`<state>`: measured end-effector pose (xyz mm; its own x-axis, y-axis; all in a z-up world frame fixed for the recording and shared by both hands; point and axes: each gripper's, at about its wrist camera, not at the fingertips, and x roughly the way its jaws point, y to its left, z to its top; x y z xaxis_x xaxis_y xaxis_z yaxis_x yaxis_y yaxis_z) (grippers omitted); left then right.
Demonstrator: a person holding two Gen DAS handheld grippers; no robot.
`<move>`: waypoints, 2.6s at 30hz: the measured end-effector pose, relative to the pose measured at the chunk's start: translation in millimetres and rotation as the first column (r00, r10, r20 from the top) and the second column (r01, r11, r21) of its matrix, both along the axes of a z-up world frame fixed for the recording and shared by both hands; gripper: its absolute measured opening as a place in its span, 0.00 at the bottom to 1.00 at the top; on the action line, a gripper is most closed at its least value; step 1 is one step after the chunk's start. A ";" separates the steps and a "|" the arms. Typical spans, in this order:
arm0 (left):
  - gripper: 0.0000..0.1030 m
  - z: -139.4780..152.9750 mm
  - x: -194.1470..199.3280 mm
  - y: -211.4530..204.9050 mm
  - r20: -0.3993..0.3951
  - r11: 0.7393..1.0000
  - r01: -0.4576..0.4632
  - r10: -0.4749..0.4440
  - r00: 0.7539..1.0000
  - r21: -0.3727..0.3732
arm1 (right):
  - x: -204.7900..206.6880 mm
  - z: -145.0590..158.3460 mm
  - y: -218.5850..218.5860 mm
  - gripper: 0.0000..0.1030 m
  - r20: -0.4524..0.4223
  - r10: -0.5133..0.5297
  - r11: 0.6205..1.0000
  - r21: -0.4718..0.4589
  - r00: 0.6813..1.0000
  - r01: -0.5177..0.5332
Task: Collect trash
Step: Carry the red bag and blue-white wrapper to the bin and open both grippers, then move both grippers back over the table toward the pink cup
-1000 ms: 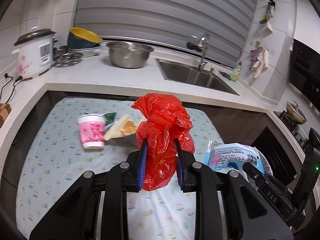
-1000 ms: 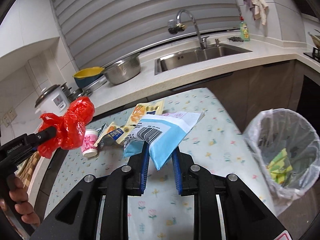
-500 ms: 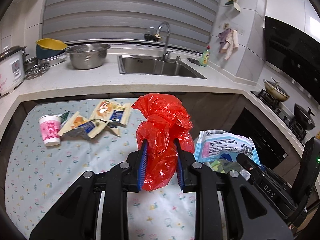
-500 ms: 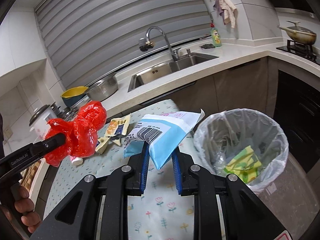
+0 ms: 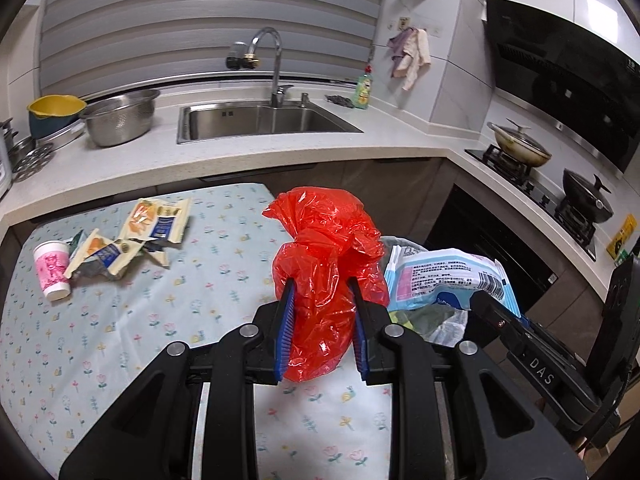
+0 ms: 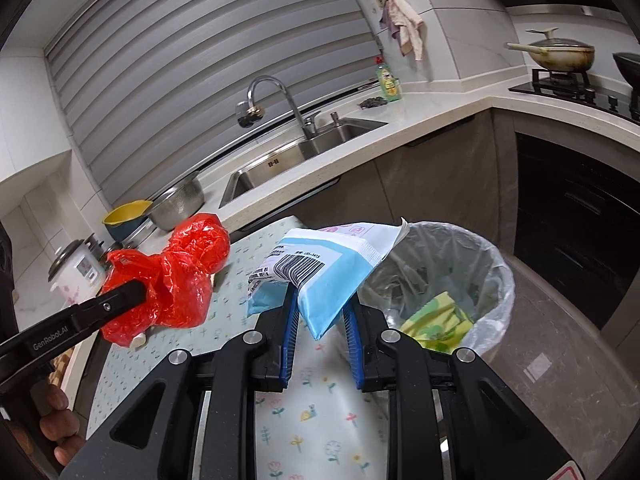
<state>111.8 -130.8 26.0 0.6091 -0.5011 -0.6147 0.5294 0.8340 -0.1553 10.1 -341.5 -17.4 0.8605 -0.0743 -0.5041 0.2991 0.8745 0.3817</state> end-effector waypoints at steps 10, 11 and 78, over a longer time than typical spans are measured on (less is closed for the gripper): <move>0.24 -20.8 -1.4 -73.4 -0.058 0.991 0.133 -0.131 0.990 0.026 | -27.4 -7.3 -51.9 0.20 0.003 -0.101 0.995 0.024 0.995 0.101; 0.25 -23.8 -0.3 -80.5 -0.066 0.989 0.147 -0.145 0.987 0.028 | -29.3 -8.5 -56.4 0.20 0.002 -0.111 0.993 0.028 0.994 0.111; 0.83 -23.2 37.0 24.6 -0.019 0.985 -0.171 0.171 0.985 0.000 | 48.8 -0.1 17.3 0.75 -0.015 0.037 0.999 -0.009 0.999 -0.037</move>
<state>148.8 -106.2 2.8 0.6743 -0.3912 -0.6263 0.3756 0.9119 -0.1652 58.9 -324.2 -17.5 0.8552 -0.0473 -0.5161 0.2722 0.8884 0.3697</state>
